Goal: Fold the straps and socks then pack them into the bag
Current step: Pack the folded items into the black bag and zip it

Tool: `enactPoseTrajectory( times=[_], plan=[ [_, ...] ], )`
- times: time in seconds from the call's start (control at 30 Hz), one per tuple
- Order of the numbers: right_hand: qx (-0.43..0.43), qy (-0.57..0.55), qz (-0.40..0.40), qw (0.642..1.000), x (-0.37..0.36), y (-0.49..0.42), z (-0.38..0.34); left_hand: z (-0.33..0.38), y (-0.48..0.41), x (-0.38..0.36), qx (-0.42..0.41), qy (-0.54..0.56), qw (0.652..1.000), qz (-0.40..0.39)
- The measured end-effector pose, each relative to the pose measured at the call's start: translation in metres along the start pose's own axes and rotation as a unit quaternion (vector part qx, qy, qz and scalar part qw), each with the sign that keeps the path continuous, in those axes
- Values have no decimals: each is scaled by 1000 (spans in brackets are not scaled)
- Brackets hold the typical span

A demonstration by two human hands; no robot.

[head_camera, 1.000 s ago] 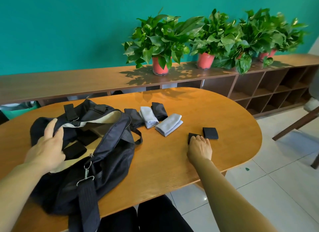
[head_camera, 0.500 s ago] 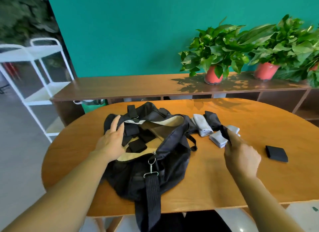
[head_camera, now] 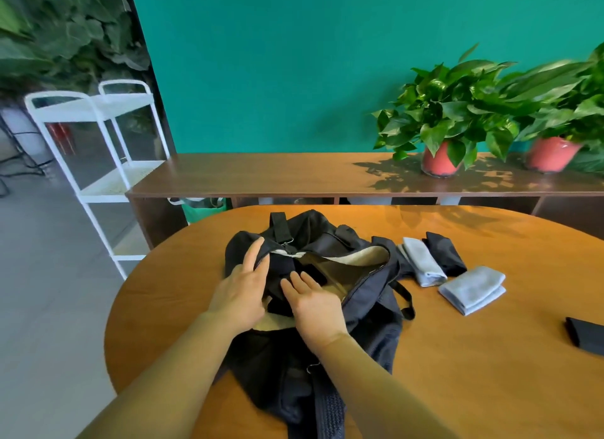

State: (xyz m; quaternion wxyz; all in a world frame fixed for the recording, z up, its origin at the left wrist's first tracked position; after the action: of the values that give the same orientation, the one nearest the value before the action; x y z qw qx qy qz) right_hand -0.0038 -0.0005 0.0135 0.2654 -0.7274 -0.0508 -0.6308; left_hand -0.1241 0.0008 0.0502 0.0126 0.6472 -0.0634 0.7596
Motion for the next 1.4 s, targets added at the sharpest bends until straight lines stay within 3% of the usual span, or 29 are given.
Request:
enactPoseTrajectory(
  times=[0.13,0.53,0.63,0.77,0.93,1.1,1.27,1.4],
  plan=[
    [-55,45,-130,989,-23,-11,-3,-4,-6,-4,-7,-2,1000,4],
    [-54,14,-145,988,-29,-27,-21,-13,-12,-7,-6,1,1000,11],
    [-62,30,-117,991,-14,-24,-19,-9,-10,-7,-7,-2,1000,7],
    [-34,72,2,997,19,-14,-15,-6,-8,-5,2,1,1000,2],
    [7,-1,149,989,67,32,29,-10,-6,-11,14,-19,1000,-8],
    [-136,46,175,974,103,113,148,-11,-15,-23,22,-35,999,-10],
    [-312,120,84,939,103,191,256,-9,-24,-35,36,-28,999,-9],
    [-369,172,-18,913,98,233,297,-13,-32,-44,23,-10,1000,15]
  ],
)
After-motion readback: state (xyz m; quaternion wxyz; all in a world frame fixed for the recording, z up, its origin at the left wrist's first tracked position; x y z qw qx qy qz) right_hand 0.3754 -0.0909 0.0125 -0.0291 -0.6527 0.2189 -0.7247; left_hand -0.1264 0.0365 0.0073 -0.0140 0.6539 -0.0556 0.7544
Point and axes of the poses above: each hand's wrist, its own y-axis away from the middle knuckle, its own x-axis out of the back of the hand, z = x × y, the point moved 5 cm from there along -y, towards the middle knuckle, and after that the axes turned 3 degrees about y, right-handed, at the moved point
